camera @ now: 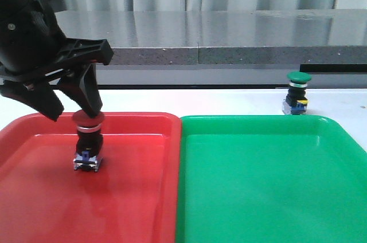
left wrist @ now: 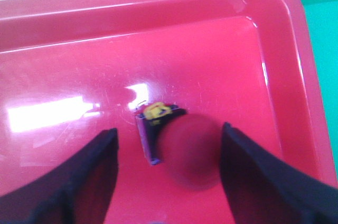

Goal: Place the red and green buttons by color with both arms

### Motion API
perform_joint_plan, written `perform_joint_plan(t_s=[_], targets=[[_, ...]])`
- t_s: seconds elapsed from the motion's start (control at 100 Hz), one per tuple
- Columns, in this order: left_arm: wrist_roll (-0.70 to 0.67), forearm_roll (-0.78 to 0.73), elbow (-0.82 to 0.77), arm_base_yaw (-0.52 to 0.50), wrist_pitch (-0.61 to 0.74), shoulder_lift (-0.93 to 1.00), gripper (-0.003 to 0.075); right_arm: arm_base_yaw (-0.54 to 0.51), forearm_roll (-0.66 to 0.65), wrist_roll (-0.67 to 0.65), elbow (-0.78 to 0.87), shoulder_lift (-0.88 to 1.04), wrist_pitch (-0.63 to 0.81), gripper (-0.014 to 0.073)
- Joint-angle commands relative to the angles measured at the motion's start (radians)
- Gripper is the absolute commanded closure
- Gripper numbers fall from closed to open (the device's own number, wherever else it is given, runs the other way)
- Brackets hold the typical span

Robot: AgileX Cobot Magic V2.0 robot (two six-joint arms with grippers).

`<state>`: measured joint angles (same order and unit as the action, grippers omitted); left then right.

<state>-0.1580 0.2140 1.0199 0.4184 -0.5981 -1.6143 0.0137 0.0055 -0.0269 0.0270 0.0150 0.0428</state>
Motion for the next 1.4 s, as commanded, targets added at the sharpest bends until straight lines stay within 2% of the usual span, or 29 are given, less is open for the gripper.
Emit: perform_joint_plan(t_s=[0.0,0.3,0.53,0.62,0.8,0.87,0.96,1.39], targets=[[-0.007,0.012,0.021,0.004,0.020,0.035,0.0249,-0.007,-0.005,0.005,-0.019,0.018,0.083,0.0657],[-0.007,-0.001,0.025,0.004,0.017,0.049,0.0248,-0.007,-0.005,0.005,-0.019,0.018,0.083,0.0657],[-0.007,-0.033,0.025,0.004,0.047,0.179,0.0260,-0.007,-0.005,0.005,-0.019,0.018,0.083,0.0657],[-0.007,-0.065,0.025,0.004,0.049,0.244,0.0330,-0.007,-0.005,0.005,-0.019,0.018,0.083,0.0657],[-0.007,-0.069,0.023,0.004,0.062,0.371,0.0570,-0.007,-0.005,0.005,-0.019,0.018,0.083,0.0657],[-0.007,-0.070,0.006,0.004,0.098,0.426,0.0664,-0.007,-0.005,0.005,-0.019,0.018,0.083,0.0657],[-0.007,-0.070,-0.030,0.004,0.157,0.488,0.0742,-0.007,-0.005,0.005,-0.019,0.018,0.083,0.0657],[-0.007,-0.143,-0.220,0.004,0.194,0.773,0.0741,-0.007,-0.005,0.005,-0.019,0.018,0.083,0.0657]])
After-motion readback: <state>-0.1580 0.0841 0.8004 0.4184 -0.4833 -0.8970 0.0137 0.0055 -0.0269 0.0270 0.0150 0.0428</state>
